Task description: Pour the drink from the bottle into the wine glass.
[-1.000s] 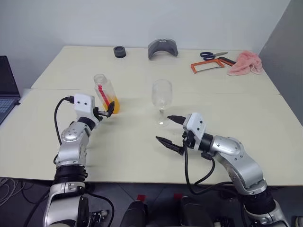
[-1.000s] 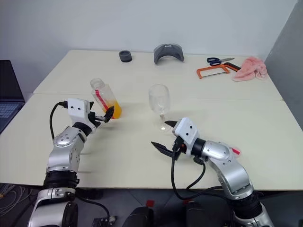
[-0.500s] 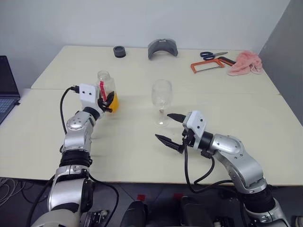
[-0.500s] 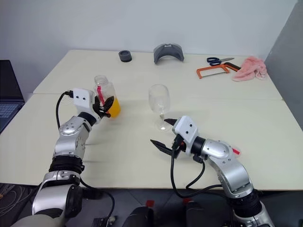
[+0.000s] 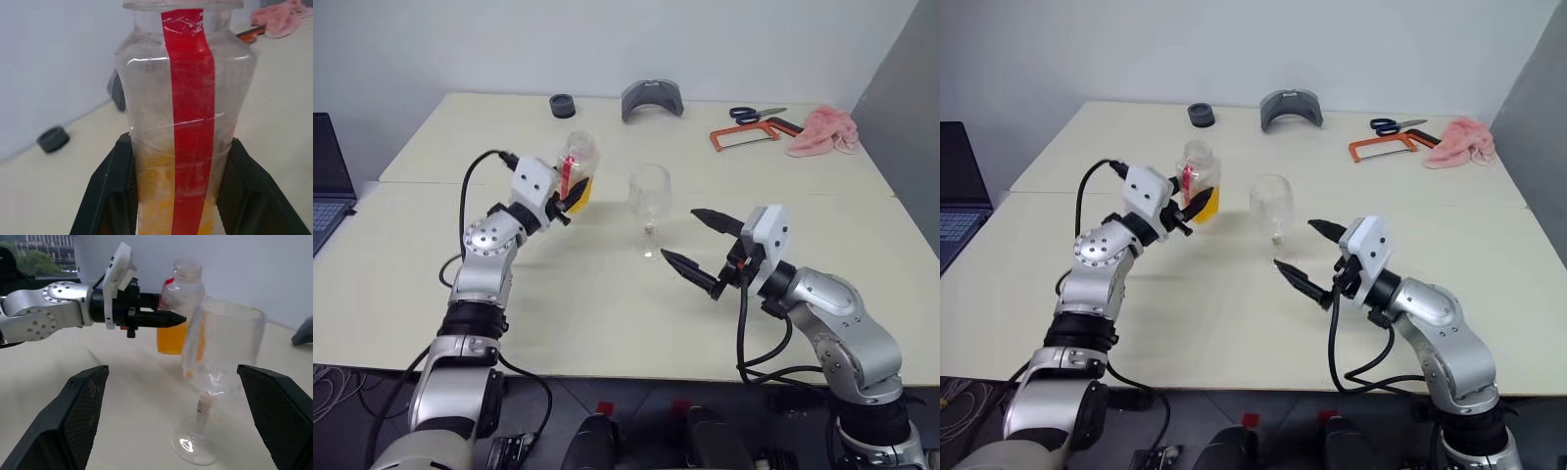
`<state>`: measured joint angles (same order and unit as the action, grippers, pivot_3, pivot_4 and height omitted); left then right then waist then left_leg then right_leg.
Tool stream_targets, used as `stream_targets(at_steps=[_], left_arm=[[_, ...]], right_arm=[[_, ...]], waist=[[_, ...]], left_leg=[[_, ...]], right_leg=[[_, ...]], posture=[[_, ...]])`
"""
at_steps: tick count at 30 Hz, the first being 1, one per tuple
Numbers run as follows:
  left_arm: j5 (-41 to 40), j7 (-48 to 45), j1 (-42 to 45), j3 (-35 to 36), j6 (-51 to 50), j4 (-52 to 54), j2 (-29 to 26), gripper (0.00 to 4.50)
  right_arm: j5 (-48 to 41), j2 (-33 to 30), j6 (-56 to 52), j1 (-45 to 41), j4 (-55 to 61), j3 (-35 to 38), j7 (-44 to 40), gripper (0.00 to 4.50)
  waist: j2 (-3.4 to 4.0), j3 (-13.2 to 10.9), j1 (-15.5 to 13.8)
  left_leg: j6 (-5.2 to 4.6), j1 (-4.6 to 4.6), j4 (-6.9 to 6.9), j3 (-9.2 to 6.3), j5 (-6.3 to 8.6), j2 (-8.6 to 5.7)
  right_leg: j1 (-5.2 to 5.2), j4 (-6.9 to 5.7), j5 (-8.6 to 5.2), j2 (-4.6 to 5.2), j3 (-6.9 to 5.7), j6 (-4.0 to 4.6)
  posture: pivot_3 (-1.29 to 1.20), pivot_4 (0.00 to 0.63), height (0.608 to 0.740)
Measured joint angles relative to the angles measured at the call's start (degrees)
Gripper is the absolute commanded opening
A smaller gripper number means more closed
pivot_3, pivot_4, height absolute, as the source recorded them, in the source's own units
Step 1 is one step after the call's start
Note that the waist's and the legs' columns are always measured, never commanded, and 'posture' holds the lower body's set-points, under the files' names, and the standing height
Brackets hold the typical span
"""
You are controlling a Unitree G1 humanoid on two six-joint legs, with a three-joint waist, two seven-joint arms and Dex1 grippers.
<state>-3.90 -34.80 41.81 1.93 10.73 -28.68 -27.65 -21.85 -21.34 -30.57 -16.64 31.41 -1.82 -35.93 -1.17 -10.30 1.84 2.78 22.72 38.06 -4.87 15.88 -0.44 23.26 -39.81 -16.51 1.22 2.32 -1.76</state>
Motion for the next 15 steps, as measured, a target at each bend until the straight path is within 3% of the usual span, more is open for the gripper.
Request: stream_targets(at_steps=[6, 15], left_arm=[[6.56, -2.28, 8.66, -5.30, 10.96, -4.29, -1.50, 1.68], [15.38, -0.82, 15.64, -10.07, 26.05, -16.73, -4.16, 1.68]], right_arm=[[-0.26, -0.19, -0.09, -5.32, -4.47, 0.90, 1.58, 4.50], [-0.28, -0.15, -0.03, -6.76, -5.99, 1.08, 2.76, 4.50]], waist=[[-0.01, -0.01, 0.04], [-0.01, -0.01, 0.07]], left_leg=[[-0.01, -0.01, -0.02, 0.19, 0.00, -0.02], [-0.03, 0.06, -0.01, 0.21, 0.01, -0.03]], right_leg=[[0.01, 0.01, 0.00, -0.02, 0.01, 0.00], [0.07, 0.01, 0.00, -0.02, 0.00, 0.00]], posture=[[0.00, 0.150, 0.740], [0.00, 0.150, 0.740]])
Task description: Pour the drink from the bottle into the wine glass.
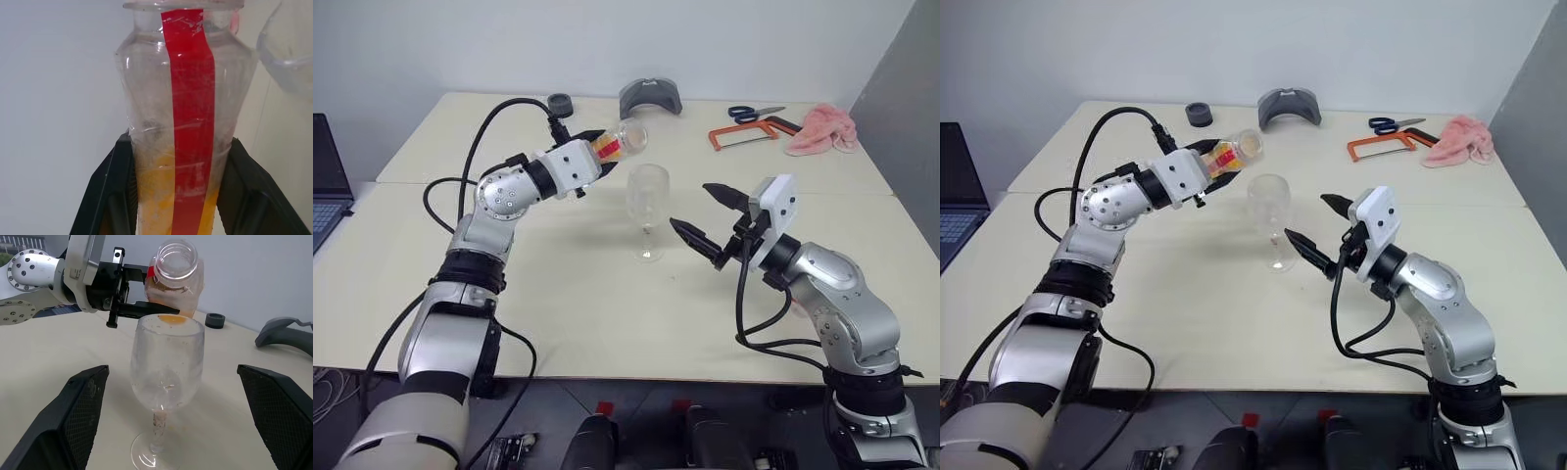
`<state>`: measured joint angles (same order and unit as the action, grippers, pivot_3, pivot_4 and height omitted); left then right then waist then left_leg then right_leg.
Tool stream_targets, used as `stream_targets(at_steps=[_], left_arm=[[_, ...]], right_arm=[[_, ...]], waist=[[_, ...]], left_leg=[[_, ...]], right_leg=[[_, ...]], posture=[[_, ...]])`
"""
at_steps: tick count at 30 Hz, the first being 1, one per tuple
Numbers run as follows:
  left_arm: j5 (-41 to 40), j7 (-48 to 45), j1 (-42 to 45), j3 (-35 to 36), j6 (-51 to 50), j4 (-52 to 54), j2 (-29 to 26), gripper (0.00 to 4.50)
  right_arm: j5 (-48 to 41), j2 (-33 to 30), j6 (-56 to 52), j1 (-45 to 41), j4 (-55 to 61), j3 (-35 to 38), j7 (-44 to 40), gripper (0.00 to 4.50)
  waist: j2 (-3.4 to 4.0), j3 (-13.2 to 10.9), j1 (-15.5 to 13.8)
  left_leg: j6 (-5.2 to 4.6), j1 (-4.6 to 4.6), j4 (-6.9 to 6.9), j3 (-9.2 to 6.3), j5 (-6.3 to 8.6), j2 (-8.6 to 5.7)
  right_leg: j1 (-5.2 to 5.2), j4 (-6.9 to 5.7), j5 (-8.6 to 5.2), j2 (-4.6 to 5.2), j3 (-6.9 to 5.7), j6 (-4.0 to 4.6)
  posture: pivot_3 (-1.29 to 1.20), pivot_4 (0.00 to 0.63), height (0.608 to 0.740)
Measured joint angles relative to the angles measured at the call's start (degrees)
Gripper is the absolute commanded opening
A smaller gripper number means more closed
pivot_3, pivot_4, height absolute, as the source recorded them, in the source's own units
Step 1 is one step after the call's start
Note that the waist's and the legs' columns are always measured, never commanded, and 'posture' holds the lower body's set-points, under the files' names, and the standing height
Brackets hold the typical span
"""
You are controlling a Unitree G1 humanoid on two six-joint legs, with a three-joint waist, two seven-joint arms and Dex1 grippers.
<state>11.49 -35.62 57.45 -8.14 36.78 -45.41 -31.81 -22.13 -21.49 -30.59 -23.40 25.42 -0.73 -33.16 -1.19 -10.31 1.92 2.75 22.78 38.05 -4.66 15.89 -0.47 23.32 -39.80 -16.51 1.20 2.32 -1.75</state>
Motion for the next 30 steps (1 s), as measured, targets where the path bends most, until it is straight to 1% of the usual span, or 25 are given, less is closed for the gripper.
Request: stream_targets(at_steps=[4, 12, 19, 30], left_arm=[[5.32, 3.21, 3.09, -2.00, 6.58, -4.42, -1.06, 1.68], [13.88, 11.70, 6.54, -5.52, 13.92, -9.81, -2.96, 1.68], [20.42, 19.77, 9.28, -8.13, 17.22, -12.24, -4.33, 1.68], [25.73, 27.10, 11.97, -11.31, 18.91, -14.15, -5.36, 1.68]], right_arm=[[-0.08, -0.06, 0.00, 0.00, 0.00, 0.00, 0.45, 4.50], [-0.84, -2.35, -0.09, 0.46, 0.24, 0.09, 0.59, 4.50], [-2.44, -5.14, -0.67, 2.15, 1.67, 1.00, 0.22, 4.50], [-3.90, -6.18, -1.54, 2.56, 3.21, 1.50, -0.23, 4.50]], waist=[[-0.01, 0.00, -0.04], [-0.01, -0.01, 0.00], [-0.02, -0.01, -0.02], [-0.02, -0.01, -0.01]], left_leg=[[0.00, 0.02, 0.00, 0.01, 0.00, -0.01], [-0.01, 0.03, 0.00, 0.04, 0.01, -0.02], [-0.01, 0.04, 0.01, 0.06, 0.00, -0.02], [-0.01, 0.04, 0.01, 0.07, 0.00, -0.02]], right_leg=[[0.00, 0.01, 0.00, 0.00, -0.02, 0.00], [0.01, -0.01, 0.00, 0.00, -0.02, 0.00], [0.02, -0.01, 0.00, 0.00, -0.03, 0.00], [0.02, -0.02, 0.00, 0.00, -0.03, 0.00]], posture=[[0.00, 0.150, 0.740], [0.00, 0.150, 0.740], [0.00, 0.150, 0.740], [0.00, 0.150, 0.740]])
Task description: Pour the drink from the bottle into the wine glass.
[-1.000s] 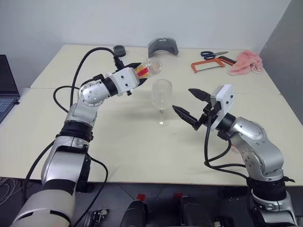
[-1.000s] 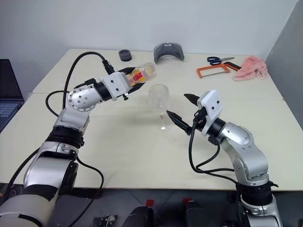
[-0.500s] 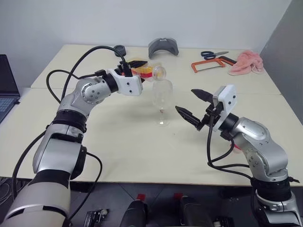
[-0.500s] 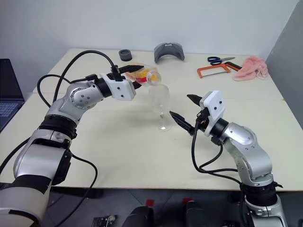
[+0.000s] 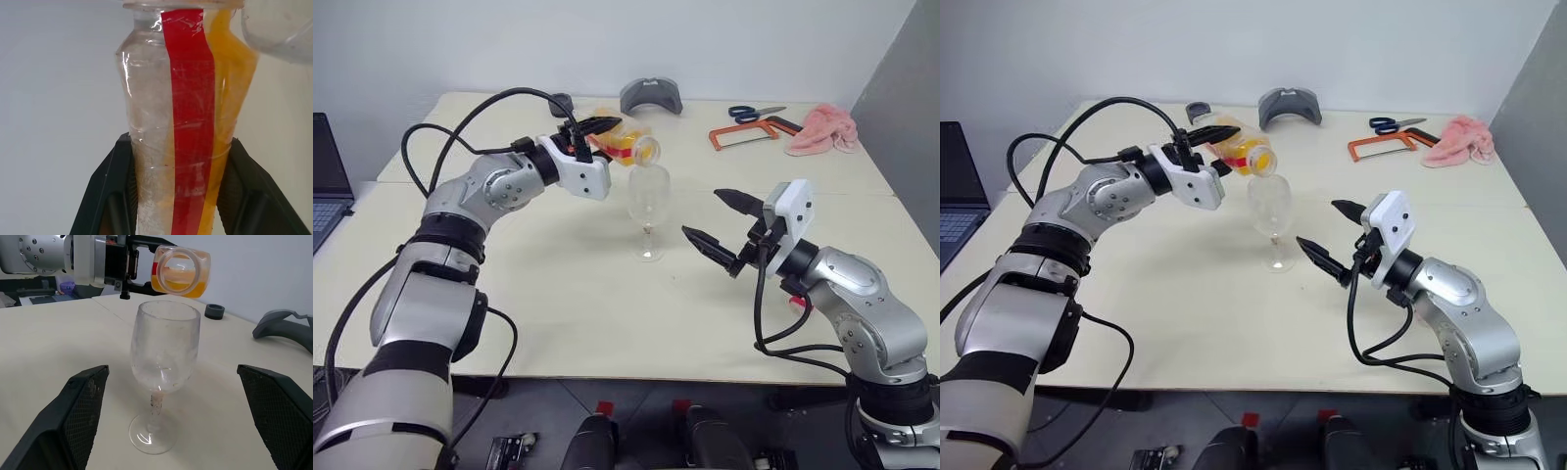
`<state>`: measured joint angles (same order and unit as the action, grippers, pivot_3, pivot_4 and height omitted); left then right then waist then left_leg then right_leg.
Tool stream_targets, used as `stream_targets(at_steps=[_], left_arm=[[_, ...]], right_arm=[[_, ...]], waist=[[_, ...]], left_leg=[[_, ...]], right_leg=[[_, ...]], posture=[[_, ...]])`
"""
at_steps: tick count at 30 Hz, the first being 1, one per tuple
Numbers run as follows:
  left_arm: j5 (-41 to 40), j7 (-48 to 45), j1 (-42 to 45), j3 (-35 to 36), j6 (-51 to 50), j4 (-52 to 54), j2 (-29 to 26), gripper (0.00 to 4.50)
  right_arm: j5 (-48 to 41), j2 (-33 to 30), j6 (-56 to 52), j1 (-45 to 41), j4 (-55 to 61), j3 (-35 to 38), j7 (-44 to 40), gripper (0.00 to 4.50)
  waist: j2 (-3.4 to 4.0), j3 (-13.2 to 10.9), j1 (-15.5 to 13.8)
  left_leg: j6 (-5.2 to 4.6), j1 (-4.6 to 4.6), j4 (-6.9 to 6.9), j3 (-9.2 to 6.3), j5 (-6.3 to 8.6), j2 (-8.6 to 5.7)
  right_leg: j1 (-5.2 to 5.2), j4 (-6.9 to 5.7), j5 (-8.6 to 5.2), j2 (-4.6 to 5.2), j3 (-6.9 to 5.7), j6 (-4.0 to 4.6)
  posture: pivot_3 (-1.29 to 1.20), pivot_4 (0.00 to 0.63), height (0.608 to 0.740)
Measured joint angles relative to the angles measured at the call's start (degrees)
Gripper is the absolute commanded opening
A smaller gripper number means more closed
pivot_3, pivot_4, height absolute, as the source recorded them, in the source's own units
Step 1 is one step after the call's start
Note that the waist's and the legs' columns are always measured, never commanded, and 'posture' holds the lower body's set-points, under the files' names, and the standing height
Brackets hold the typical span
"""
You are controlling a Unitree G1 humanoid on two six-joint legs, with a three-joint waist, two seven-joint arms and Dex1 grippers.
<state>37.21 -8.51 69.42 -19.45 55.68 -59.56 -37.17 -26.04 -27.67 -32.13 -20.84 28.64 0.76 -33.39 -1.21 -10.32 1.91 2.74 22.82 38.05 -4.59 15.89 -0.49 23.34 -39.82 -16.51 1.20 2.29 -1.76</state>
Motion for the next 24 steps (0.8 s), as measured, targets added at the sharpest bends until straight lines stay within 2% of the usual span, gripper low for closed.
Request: stream_targets(at_steps=[12, 24], left_arm=[[4.43, 6.76, 1.27, -1.74, 1.32, -0.33, -1.99, 1.68], [6.42, 9.58, 2.59, -3.07, 2.12, -0.56, -3.08, 1.68]], right_arm=[[-0.01, -0.02, -0.80, 0.06, 0.30, 0.00, 0.10, 4.50], [-0.67, -0.60, -0.87, 0.05, 0.31, 0.00, -0.35, 4.50]], waist=[[0.00, 0.00, 0.00], [0.00, 0.00, 0.00]], left_leg=[[0.01, 0.00, 0.00, 0.01, 0.00, 0.00], [0.01, 0.00, 0.01, 0.02, 0.00, 0.00]], right_leg=[[0.01, -0.02, 0.00, 0.00, 0.00, 0.00], [0.01, -0.04, 0.00, 0.00, 0.00, 0.00]], posture=[[0.00, 0.150, 0.740], [0.00, 0.150, 0.740]])
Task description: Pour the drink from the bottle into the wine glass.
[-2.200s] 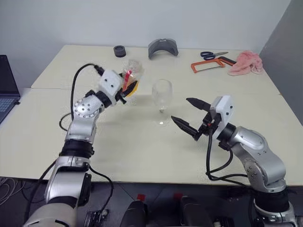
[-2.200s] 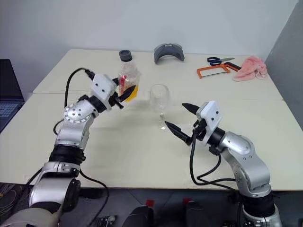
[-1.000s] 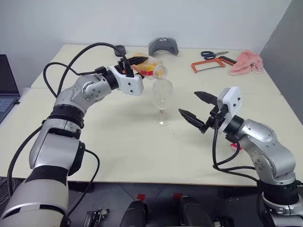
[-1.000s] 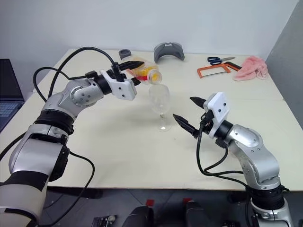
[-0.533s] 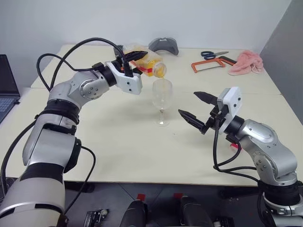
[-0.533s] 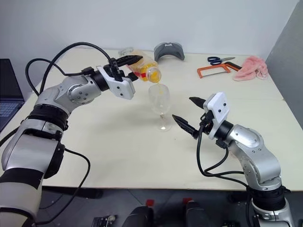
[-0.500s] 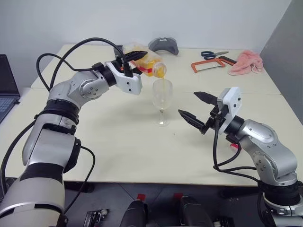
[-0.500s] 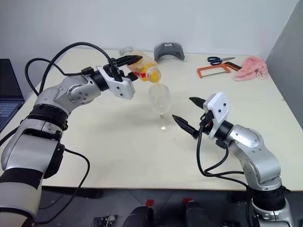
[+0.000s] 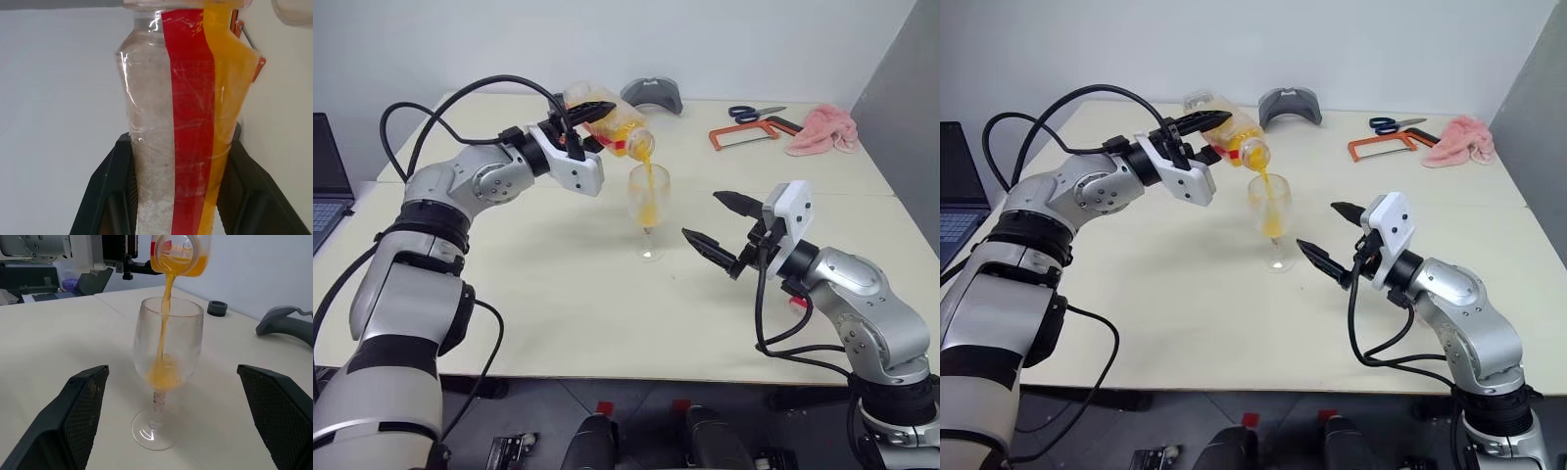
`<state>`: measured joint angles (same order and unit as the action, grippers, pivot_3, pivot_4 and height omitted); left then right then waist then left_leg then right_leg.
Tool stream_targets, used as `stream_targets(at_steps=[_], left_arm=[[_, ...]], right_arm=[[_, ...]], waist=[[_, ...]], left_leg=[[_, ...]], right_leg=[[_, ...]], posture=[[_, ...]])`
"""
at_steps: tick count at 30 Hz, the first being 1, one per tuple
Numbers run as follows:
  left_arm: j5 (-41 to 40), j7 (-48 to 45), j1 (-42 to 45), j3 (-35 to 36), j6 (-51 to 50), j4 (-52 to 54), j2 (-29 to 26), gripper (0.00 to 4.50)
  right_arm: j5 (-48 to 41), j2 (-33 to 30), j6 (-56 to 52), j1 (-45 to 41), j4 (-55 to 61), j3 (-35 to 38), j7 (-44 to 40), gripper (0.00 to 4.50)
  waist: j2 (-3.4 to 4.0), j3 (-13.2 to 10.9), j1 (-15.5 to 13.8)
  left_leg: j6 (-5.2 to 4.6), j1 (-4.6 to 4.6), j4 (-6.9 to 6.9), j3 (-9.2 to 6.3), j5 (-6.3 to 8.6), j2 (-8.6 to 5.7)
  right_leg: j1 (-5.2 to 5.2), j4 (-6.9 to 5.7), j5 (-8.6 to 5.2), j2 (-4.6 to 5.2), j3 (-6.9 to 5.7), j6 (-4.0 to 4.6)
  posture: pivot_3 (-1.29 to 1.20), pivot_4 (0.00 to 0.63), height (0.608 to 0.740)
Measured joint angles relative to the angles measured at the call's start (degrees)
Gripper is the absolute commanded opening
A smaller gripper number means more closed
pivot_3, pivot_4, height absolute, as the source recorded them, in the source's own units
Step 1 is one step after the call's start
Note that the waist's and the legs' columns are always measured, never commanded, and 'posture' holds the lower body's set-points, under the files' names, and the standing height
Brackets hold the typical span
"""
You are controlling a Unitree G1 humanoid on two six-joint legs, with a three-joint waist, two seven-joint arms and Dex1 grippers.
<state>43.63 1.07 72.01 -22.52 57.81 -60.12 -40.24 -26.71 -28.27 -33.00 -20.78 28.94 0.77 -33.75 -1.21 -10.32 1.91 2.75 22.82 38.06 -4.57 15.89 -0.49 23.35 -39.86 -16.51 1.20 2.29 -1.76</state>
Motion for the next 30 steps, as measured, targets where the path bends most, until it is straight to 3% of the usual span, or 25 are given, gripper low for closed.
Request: stream_targets(at_steps=[30], left_arm=[[4.30, 5.88, 2.98, -3.79, 0.11, -1.28, -1.37, 1.68]], right_arm=[[-2.46, -0.08, -0.10, -0.01, 1.09, 0.00, 0.03, 4.50]], waist=[[0.00, 0.00, 0.00]], left_leg=[[0.01, 0.00, 0.02, 0.01, 0.00, 0.00]], right_leg=[[0.01, -0.02, 0.00, 0.00, 0.01, 0.00]], posture=[[0.00, 0.150, 0.740]])
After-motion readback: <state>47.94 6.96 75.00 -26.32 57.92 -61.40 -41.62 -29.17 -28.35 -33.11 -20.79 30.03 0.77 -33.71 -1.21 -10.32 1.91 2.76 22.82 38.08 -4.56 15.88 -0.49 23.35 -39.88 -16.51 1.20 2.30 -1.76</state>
